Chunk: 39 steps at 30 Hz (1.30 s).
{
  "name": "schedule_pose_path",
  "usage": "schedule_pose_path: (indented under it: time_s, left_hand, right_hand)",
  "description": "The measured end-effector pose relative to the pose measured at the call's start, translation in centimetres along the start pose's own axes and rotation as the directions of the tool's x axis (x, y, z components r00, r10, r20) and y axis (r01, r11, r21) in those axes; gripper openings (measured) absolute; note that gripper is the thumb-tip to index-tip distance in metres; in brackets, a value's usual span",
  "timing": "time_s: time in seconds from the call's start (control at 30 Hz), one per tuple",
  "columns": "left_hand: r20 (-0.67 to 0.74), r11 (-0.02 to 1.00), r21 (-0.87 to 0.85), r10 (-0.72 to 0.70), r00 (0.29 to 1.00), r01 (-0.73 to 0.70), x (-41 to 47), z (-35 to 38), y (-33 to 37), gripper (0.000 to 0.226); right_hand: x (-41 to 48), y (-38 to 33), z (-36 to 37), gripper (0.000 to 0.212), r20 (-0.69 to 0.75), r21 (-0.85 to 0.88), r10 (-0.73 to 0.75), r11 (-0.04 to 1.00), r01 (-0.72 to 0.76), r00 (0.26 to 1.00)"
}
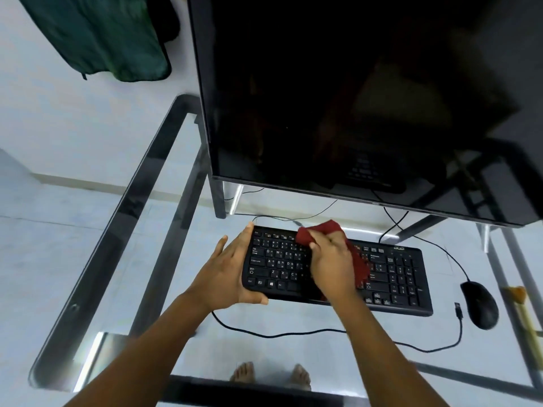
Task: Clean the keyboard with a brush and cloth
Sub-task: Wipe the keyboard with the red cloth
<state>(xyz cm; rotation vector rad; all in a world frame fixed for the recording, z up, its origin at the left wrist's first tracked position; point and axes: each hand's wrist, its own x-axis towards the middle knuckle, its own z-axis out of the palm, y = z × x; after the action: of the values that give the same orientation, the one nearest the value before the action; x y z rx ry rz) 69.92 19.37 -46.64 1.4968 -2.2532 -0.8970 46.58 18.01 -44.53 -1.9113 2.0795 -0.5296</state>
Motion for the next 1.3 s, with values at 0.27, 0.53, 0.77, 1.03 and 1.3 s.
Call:
schedule_pose_path:
  time_s: [0.27,0.53,0.77,1.03,1.3]
  left_hand:
    - [0.002,0.999,-0.038,-0.003,1.0,0.003,-0.2,-0.2,0.1,0.145]
    - [-0.023,0.999,-0.036,0.013,1.0,-0.013,-0.3,0.0,0.0,0.145]
    - [-0.027,0.999,-0.048,0.006,1.0,-0.007,-0.2,-0.2,0.1,0.148]
    - [-0.023,0.999,-0.043,0.007,1.0,-0.008,-0.2,-0.2,0.1,0.146]
    - [-0.025,0.999,-0.054,0.006,1.0,-0.007,-0.3,-0.1,0.0,0.146]
  right_hand:
    - [0.5,-5.9,2.6,0.037,0.173,0.124,-0.237,0.968,0.218,0.956]
    - [-3.8,-6.1,1.6,0.041,0.396,0.168,-0.48,0.876,0.452,0.783]
    - [0.0,-3.8,1.1,0.036,0.151,0.107,-0.233,0.97,0.219,0.961]
    - [0.3,-6.0,0.4,0.024,0.306,0.188,-0.426,0.904,0.385,0.851]
    - [-2.9,-5.9,1.3,0.029,0.355,0.208,-0.5,0.866,0.454,0.79]
